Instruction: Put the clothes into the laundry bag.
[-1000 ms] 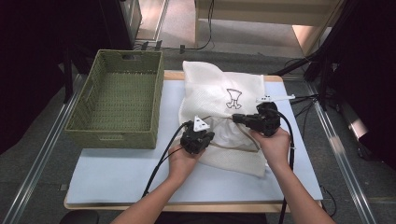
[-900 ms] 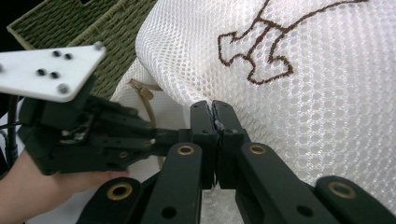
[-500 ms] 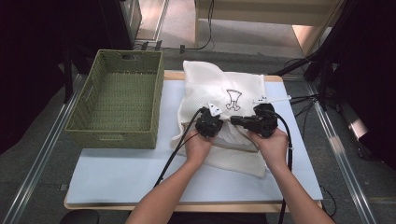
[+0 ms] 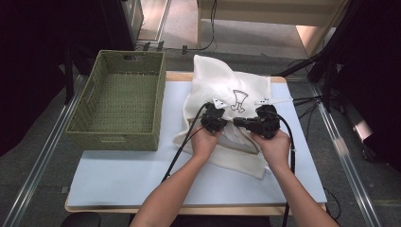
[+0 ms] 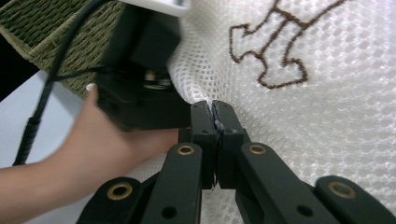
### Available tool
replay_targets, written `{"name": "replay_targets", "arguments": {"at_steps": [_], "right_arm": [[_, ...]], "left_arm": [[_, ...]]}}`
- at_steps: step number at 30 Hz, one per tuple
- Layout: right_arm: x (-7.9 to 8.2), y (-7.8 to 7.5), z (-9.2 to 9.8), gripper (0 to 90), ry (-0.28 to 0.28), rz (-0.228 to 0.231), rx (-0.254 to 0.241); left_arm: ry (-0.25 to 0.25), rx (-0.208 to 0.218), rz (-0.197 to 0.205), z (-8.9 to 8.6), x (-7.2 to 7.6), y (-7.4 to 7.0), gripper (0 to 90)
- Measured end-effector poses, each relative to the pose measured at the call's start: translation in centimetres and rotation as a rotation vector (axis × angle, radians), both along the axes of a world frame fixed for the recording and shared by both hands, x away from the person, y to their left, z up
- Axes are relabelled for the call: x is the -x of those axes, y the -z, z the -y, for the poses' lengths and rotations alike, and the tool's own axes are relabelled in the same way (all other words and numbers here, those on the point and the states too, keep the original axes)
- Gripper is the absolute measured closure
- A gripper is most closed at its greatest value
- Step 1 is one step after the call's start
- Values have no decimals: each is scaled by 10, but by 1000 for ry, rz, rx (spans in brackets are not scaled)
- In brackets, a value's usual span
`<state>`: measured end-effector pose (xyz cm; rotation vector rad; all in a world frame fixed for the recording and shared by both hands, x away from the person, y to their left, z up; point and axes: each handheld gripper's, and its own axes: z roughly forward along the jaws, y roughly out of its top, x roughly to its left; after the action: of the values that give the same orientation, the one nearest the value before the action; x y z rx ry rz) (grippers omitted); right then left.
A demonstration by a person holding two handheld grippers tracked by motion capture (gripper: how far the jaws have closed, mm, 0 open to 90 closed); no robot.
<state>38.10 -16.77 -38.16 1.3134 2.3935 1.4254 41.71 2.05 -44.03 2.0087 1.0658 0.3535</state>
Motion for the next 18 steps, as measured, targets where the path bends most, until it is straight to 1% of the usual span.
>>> {"name": "replay_targets", "arguments": {"at_steps": [1, 2, 3, 5, 7, 8, 10, 12, 14, 15, 16, 18], "right_arm": [[0, 0, 1, 900, 3, 4, -4], [0, -1, 1, 900, 6, 9, -2], [0, -2, 2, 900, 8, 13, -8], [0, -3, 5, 900, 13, 15, -9], [-1, -4, 6, 900, 17, 12, -12], [-1, -4, 6, 900, 19, 14, -11], [-1, -5, 6, 900, 19, 15, -12], [-1, -6, 6, 900, 20, 17, -12], [-2, -6, 6, 900, 19, 16, -10], [-2, -6, 6, 900, 21, 14, -13], [-2, -6, 6, 900, 23, 13, -13], [-2, -6, 7, 900, 26, 11, -15]], "left_arm": [[18, 1, 12, -3, 6, -3, 900], [26, 7, 8, -7, 12, -6, 900], [37, 19, 16, -10, 19, -8, 900], [78, 15, 28, -14, 34, -14, 900], [120, -12, 51, -14, 48, -18, 900], [137, -12, 60, -14, 54, -21, 900], [176, 2, 56, -11, 62, -23, 900], [210, 19, 48, -4, 66, -22, 900], [223, 20, 51, 6, 67, -19, 900], [222, 17, 47, 12, 66, -17, 900], [223, 17, 53, 16, 63, -15, 900], [206, 14, 56, 24, 57, -11, 900]]}}
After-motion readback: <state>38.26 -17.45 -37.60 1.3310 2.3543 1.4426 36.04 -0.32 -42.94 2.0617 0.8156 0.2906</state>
